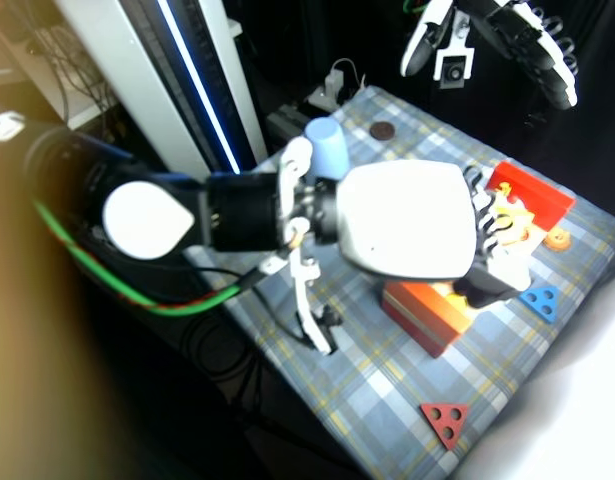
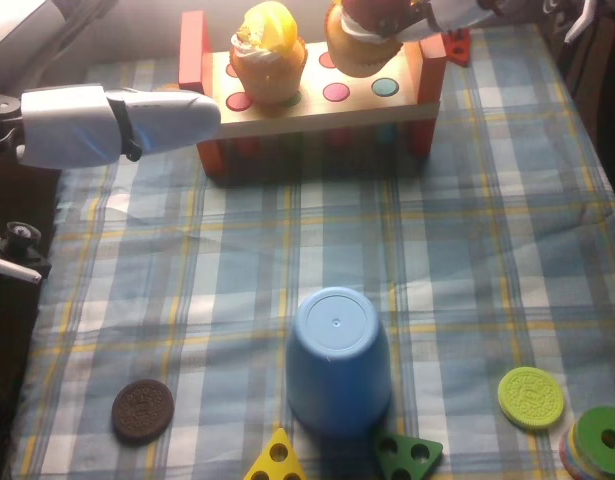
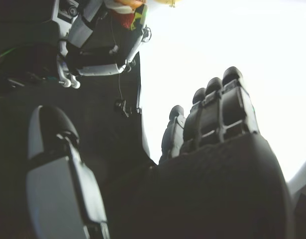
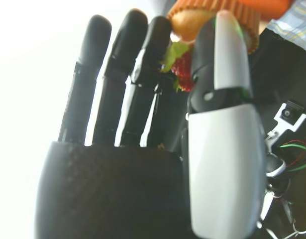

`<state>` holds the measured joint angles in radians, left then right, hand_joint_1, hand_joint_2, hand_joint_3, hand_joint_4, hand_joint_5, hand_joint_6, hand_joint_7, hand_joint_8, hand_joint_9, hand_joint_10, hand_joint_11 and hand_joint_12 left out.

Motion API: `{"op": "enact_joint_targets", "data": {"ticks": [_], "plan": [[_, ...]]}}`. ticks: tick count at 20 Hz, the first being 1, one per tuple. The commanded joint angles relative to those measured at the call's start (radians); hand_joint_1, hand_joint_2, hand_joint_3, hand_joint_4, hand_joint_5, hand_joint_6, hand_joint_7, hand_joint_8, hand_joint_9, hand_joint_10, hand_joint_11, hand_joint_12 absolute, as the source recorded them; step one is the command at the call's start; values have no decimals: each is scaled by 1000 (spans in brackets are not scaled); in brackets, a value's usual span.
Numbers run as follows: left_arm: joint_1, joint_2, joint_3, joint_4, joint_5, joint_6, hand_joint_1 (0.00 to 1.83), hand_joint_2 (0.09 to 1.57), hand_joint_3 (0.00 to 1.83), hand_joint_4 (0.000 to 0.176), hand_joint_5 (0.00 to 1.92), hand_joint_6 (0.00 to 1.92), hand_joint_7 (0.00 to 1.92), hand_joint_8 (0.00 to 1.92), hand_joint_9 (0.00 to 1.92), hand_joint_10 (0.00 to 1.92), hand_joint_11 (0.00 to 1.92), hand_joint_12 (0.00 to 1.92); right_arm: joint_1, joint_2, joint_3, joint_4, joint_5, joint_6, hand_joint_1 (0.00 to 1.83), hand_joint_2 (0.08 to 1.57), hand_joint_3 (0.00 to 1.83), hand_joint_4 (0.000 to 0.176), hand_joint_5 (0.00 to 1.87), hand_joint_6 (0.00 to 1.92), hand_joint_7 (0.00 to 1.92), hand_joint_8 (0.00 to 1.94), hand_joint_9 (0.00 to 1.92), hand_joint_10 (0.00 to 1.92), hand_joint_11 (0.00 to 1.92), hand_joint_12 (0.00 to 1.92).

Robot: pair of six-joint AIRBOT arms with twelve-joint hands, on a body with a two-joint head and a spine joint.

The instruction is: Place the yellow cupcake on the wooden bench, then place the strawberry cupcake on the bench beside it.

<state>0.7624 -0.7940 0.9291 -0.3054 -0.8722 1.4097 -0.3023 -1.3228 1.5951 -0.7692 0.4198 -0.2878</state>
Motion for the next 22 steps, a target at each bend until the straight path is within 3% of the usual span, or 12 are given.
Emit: {"op": "enact_joint_targets", "data": {"ticks": [1,2,3,4,7,10,15,19,21,22], "plan": [[-15,-1,9,8,-121,-15,745,790,0,176,0,0,0,0,0,0,27,29,14,2,-1,32,72,1,1325,1097,4,0,827,442,1005,986,878,469,499,1268],[-15,-1,10,8,-120,-19,748,793,0,176,0,0,0,0,0,0,30,32,13,2,-5,30,72,2,1180,1038,0,0,839,191,916,472,881,362,493,1220],[-15,-1,10,8,-120,-20,739,793,0,176,0,0,0,0,0,0,31,34,13,2,-9,27,72,2,1136,1029,0,0,870,70,965,213,907,273,482,1223],[-16,-1,10,8,-120,-20,770,789,0,176,0,0,0,0,0,0,26,34,12,2,-14,22,72,2,1129,1028,0,0,887,23,1011,102,952,225,494,1259],[-16,-1,10,8,-121,-23,790,794,1,176,0,0,0,0,0,0,13,34,-6,1,-22,14,72,2,1152,1021,2,0,893,2,996,27,954,170,484,1182],[-16,-1,10,8,-121,-25,771,803,4,176,0,0,0,0,0,0,9,38,-22,0,-22,9,71,13,1148,1057,0,0,847,0,884,0,831,47,272,1106],[-16,-1,11,10,-123,-31,778,797,0,176,0,0,0,0,0,0,18,8,-29,-13,-16,-18,69,42,1146,1047,0,0,849,1,889,2,798,5,144,1176],[-16,0,11,13,-125,-38,770,805,1,176,0,0,0,0,0,0,31,16,-32,-13,-11,-19,60,42,1104,1044,0,0,713,0,758,0,711,0,131,1131],[-16,0,11,13,-126,-39,806,794,0,176,0,0,0,0,0,0,20,13,-32,-13,-7,-18,59,42,970,1029,0,50,493,0,497,0,494,0,4,1092],[-16,0,11,13,-126,-40,799,798,0,176,0,0,0,0,0,0,36,21,-32,-13,-4,-17,58,42,942,1025,0,64,448,0,441,0,452,0,0,1041]]}}
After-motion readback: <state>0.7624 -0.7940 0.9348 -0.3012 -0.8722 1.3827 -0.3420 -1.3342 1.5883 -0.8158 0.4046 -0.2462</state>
